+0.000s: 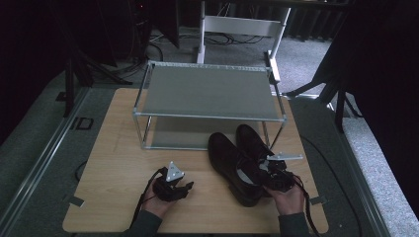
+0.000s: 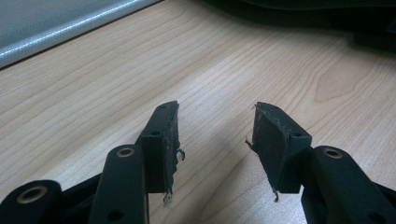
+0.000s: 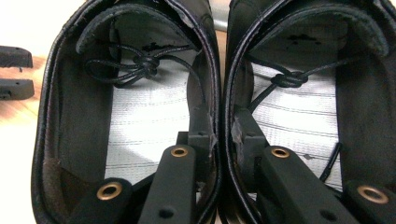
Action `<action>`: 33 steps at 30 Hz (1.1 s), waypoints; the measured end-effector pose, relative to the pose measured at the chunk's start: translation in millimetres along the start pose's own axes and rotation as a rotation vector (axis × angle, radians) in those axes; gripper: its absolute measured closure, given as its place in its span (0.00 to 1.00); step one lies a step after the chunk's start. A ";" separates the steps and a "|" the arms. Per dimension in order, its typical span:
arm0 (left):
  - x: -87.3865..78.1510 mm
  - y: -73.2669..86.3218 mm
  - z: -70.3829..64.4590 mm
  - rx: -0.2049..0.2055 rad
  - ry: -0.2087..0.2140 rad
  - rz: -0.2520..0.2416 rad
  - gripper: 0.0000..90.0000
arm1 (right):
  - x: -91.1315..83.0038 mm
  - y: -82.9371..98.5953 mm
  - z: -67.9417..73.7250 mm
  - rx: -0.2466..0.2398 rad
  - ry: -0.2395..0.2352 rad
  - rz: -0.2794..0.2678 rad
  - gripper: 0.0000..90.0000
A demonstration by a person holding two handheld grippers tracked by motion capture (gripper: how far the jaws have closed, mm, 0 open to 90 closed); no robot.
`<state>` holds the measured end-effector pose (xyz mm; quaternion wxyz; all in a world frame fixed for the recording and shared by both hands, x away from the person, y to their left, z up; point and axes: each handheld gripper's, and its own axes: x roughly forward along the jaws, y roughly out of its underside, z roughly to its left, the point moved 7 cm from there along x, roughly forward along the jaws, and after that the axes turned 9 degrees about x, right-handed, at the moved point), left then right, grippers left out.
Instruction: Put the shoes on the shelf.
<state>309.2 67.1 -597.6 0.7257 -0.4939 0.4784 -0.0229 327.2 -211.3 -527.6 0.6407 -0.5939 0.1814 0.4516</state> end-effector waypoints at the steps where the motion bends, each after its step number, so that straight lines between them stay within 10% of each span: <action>1: -0.1 0.0 0.1 0.001 -0.001 0.000 0.57 | 1.5 -2.9 1.7 -0.006 0.001 -0.001 0.90; 33: -1.5 -0.5 2.8 -0.007 -0.005 -0.007 0.57 | 25.2 -52.0 17.7 0.022 0.017 -0.070 0.90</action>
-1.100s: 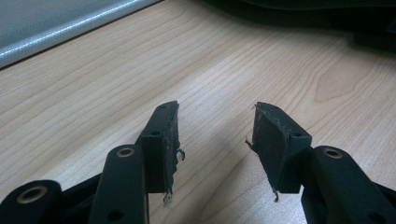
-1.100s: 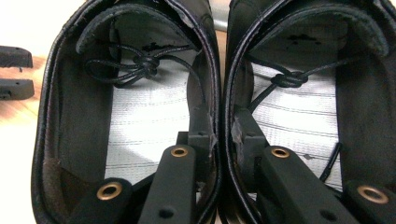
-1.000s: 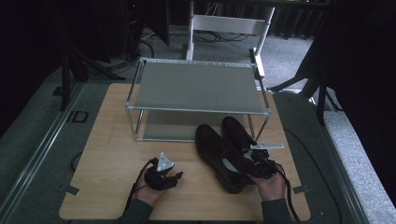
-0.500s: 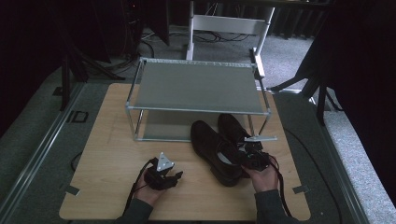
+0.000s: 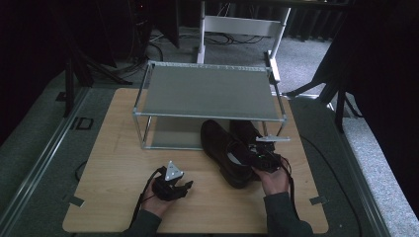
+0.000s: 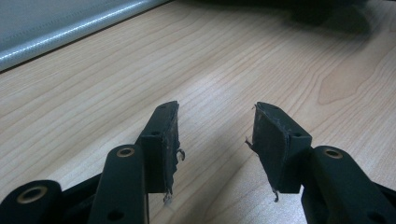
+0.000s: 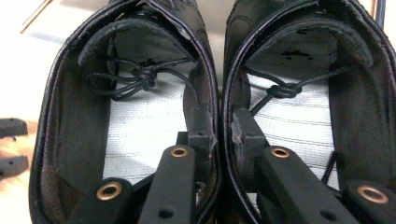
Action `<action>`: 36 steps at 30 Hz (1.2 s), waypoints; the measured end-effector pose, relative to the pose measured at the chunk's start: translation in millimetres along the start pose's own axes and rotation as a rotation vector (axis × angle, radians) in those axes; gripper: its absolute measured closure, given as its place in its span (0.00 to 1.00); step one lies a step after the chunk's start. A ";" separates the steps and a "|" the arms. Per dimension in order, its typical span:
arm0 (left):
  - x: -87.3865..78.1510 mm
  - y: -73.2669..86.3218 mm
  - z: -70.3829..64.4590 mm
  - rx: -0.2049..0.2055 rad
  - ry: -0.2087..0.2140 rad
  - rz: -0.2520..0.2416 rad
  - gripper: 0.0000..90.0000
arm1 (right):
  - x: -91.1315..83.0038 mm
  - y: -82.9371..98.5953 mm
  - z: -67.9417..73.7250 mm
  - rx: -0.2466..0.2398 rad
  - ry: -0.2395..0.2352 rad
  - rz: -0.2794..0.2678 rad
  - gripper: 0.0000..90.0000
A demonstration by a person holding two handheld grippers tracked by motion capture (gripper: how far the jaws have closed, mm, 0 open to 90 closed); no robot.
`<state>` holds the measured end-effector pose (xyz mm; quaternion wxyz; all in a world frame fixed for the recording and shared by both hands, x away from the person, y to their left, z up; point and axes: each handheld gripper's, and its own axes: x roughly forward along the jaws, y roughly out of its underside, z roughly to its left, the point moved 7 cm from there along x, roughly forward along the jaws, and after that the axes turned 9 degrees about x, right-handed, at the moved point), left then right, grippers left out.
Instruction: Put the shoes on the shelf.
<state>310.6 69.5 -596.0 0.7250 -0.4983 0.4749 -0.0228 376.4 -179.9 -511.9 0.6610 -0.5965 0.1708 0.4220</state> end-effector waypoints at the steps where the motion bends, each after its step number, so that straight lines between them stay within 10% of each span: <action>1: -0.2 0.0 0.2 0.001 0.000 0.001 0.57 | 0.8 -1.2 0.4 0.005 -0.001 -0.002 0.89; 19: 0.9 -7.2 1.2 -0.015 0.000 -0.018 0.57 | 33.8 -26.0 6.4 0.054 0.025 -0.050 0.90; 36: 25.7 -59.8 -0.3 0.042 -0.008 -0.067 0.57 | 55.1 -37.1 20.9 0.097 0.087 -0.123 0.89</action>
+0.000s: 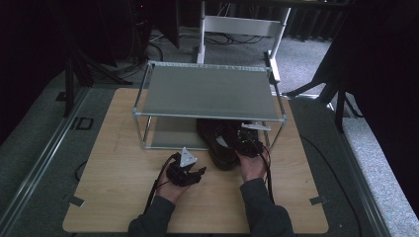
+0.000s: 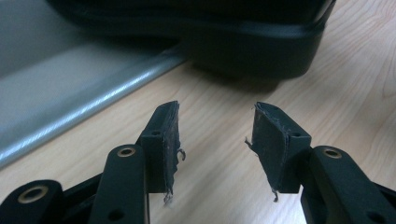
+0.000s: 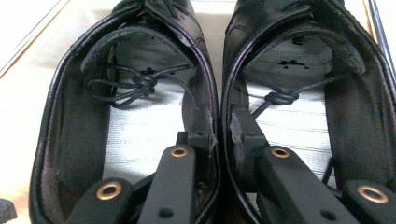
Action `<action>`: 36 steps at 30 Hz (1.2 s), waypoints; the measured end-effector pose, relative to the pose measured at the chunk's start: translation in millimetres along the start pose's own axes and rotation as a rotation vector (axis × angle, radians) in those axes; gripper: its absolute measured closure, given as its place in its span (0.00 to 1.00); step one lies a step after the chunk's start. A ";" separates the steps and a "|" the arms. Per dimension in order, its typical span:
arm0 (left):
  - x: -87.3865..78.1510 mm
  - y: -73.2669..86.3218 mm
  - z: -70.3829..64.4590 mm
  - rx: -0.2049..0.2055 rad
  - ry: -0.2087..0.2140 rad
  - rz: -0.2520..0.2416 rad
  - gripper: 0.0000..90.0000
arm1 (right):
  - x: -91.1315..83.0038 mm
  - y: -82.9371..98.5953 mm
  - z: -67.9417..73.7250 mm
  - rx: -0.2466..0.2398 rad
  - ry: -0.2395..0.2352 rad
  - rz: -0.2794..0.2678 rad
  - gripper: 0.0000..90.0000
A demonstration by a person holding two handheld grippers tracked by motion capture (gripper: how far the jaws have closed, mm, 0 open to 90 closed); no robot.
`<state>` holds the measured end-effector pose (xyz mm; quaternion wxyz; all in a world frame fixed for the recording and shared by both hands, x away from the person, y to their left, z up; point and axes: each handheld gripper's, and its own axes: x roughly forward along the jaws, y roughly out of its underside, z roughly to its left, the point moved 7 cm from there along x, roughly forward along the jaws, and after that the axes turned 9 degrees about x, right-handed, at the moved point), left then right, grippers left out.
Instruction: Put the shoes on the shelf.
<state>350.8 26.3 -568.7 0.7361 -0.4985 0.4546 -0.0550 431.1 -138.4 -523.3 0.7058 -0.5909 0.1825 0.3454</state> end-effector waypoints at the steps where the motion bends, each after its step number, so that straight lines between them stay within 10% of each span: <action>1: 2.1 -2.6 -0.6 0.003 0.001 -0.001 0.58 | 1.4 -0.1 0.8 0.000 0.005 -0.004 0.89; 21: 34.5 -14.6 -6.2 0.040 0.021 0.044 0.57 | 20.0 -5.5 14.5 0.001 0.060 -0.008 0.80; 29: 36.7 -15.6 -7.3 0.041 0.020 0.053 0.52 | 15.2 -3.8 21.6 -0.090 0.015 -0.070 0.50; 36: 40.3 -18.7 -7.8 0.016 0.008 0.047 0.42 | -11.6 -5.6 21.9 -0.182 -0.014 -0.154 0.45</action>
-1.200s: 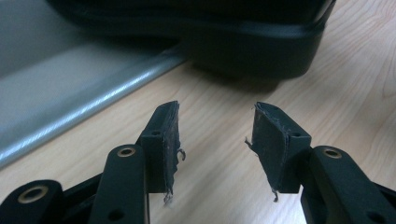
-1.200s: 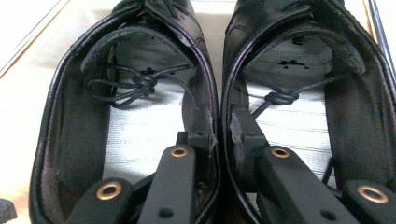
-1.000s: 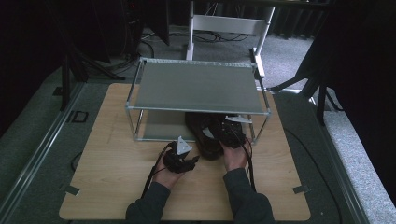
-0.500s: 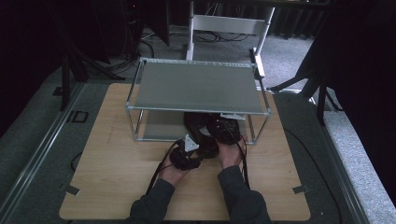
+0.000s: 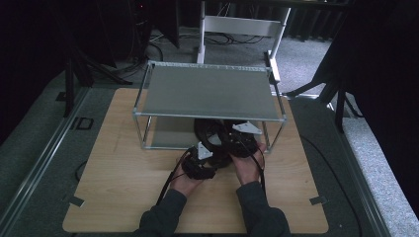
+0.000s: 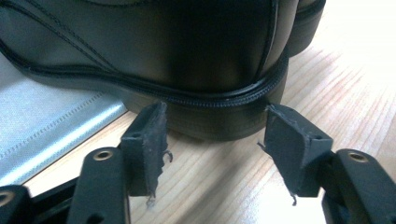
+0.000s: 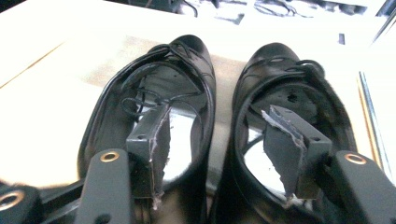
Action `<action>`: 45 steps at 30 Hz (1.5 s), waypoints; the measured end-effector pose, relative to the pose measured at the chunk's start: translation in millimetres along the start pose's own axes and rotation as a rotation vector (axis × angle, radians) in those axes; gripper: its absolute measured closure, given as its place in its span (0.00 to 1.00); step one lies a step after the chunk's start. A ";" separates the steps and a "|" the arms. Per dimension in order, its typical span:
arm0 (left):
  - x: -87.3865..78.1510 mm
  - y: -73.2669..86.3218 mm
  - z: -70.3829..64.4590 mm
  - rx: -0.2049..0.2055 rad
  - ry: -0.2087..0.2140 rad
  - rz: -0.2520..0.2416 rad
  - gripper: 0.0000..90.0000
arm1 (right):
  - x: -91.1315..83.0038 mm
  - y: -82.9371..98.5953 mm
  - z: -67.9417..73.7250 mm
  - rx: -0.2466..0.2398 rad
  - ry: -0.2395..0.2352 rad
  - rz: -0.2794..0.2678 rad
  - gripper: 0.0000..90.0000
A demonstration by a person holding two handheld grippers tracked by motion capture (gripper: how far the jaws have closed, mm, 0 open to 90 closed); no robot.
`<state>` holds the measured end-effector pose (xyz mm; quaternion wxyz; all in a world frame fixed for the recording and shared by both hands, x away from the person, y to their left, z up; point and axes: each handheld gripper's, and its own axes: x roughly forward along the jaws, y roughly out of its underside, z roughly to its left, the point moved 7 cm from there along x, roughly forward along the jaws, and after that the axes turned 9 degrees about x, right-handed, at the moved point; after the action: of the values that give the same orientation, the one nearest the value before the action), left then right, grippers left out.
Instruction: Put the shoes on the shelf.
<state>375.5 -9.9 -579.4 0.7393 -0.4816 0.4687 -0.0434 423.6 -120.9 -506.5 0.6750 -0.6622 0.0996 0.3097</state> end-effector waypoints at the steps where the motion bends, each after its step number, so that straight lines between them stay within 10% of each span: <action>1: 0.8 -0.4 -0.4 -0.003 0.002 0.002 0.41 | -4.9 0.8 -2.2 0.000 -0.008 -0.010 0.45; 9: 4.6 -0.8 0.1 -0.024 0.006 0.031 0.34 | -42.7 12.6 -31.1 -0.001 -0.046 -0.107 0.46; 17: 9.3 -1.1 -0.1 -0.036 0.004 0.042 0.28 | -28.2 52.8 -62.6 0.065 -0.085 0.017 0.43; 23: 9.3 -1.8 1.1 -0.027 0.016 0.049 0.28 | -11.4 70.1 -61.4 0.053 -0.144 0.073 0.43; 45: 20.1 -11.0 22.4 0.051 0.051 0.090 0.29 | 2.4 63.9 -63.1 0.058 -0.126 0.066 0.44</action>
<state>407.4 -11.0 -582.1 0.7403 -0.4397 0.5074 -0.0344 407.8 -184.9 -567.6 0.6883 -0.6180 0.0877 0.3696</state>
